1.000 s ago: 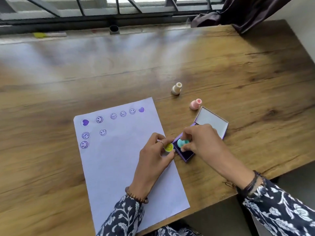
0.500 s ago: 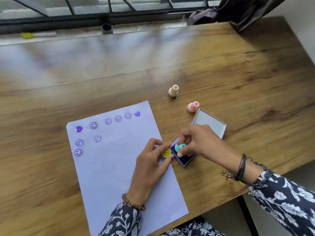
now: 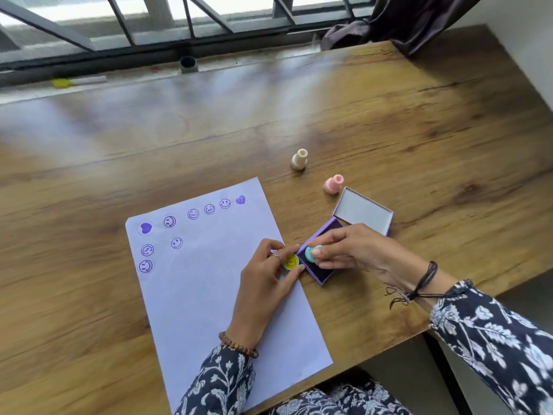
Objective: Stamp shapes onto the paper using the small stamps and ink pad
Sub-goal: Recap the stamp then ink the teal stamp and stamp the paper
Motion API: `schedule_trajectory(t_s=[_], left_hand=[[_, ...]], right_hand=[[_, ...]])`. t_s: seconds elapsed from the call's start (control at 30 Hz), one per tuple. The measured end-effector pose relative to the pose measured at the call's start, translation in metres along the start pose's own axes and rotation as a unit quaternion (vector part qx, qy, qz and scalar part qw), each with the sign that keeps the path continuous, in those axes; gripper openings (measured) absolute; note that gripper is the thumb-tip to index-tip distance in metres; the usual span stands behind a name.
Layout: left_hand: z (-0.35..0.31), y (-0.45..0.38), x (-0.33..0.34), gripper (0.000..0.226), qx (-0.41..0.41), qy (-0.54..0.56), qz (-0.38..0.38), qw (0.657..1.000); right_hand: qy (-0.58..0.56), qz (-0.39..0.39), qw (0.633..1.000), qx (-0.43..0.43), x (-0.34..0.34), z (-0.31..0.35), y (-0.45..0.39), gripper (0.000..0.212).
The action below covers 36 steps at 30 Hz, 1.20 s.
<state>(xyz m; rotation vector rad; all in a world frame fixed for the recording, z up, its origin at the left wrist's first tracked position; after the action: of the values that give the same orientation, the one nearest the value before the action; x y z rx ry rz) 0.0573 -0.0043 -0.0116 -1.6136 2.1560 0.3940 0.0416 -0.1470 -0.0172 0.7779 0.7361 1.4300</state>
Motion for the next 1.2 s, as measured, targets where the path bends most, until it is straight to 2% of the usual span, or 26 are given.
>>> schedule_trajectory(t_s=[0.43, 0.73, 0.83, 0.9, 1.07, 1.13, 1.2], left_hand=[[0.005, 0.002, 0.003, 0.031, 0.025, -0.014, -0.011, 1.0], [0.002, 0.002, 0.003, 0.031, 0.018, 0.006, -0.004, 1.0], [-0.002, 0.003, 0.003, 0.03, 0.02, 0.012, 0.0, 1.0], [-0.005, 0.004, 0.002, 0.026, 0.024, 0.021, 0.002, 0.999], [-0.009, 0.001, -0.002, 0.029, 0.012, 0.056, 0.023, 0.998], [-0.007, 0.001, -0.018, 0.033, 0.0, 0.085, 0.001, 0.996], [0.0, 0.006, -0.049, 0.037, -0.004, 0.091, -0.056, 0.994]], right_hand=[[0.037, -0.039, 0.998, -0.014, -0.005, 0.0, -0.01, 0.013], [0.097, -0.087, 0.989, -0.07, -0.004, 0.012, 0.002, 0.014], [0.163, -0.15, 0.968, -0.118, -0.005, 0.018, 0.012, 0.012], [0.266, -0.188, 0.932, -0.16, 0.001, 0.026, 0.019, 0.011], [0.406, -0.211, 0.872, -0.174, 0.018, 0.038, 0.033, 0.015], [0.412, -0.243, 0.858, -0.188, 0.018, 0.049, 0.043, 0.018], [0.373, -0.259, 0.862, -0.225, 0.028, 0.062, 0.053, 0.018]])
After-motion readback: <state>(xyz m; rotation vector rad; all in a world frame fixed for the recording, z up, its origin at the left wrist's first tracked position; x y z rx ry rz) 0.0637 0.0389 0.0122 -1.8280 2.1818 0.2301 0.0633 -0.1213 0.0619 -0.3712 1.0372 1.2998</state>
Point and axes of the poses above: each hand's wrist, its own y-axis away from the middle knuckle, its own x-axis out of the palm, z = x × y, the point moved 9 cm from there along -y, towards the middle knuckle, and after that the axes turned 2 degrees about -z, right-handed, at the moved point
